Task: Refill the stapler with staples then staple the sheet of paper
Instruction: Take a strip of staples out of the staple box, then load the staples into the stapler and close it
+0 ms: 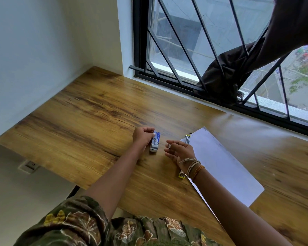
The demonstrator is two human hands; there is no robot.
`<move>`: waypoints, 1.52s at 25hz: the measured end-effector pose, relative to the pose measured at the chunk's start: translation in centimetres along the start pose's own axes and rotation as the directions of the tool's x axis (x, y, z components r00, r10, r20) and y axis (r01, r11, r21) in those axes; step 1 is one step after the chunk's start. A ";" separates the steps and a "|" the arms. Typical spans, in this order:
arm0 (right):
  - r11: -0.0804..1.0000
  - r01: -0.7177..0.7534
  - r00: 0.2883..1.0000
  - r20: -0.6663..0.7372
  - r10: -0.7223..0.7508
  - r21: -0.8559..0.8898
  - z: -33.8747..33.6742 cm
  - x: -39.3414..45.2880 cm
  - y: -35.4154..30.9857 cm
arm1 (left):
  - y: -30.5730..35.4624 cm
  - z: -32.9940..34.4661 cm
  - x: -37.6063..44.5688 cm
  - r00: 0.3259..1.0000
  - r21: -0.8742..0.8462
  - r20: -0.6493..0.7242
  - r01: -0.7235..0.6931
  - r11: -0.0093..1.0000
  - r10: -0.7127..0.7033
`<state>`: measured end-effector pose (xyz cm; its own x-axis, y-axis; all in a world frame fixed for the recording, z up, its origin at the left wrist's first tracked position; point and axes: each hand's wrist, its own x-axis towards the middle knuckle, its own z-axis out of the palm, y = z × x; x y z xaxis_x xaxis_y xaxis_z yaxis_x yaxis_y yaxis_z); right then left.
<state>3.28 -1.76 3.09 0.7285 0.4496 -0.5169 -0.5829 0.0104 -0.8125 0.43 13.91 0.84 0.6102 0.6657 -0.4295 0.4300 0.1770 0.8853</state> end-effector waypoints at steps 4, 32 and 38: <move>0.996 0.059 0.994 -0.095 -0.053 0.066 -0.7 0.0 -2.0 | 0.9 0.4 -0.2 0.986 0.304 -0.081 -0.114 0.946 0.145; 0.990 0.121 0.929 -0.359 -0.088 0.070 -8.6 0.0 -1.1 | 1.1 10.2 -3.6 0.897 0.577 0.348 -0.435 0.691 0.274; 0.973 0.080 0.954 -0.299 -0.012 0.216 -8.2 -0.2 -1.3 | -0.2 9.5 -2.9 0.906 0.237 0.414 -0.195 0.952 0.083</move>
<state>6.86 -9.13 2.03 0.8095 0.1622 -0.5643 -0.5871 0.2391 -0.7734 4.88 5.11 0.23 0.8642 0.3178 -0.3900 0.4480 -0.1336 0.8840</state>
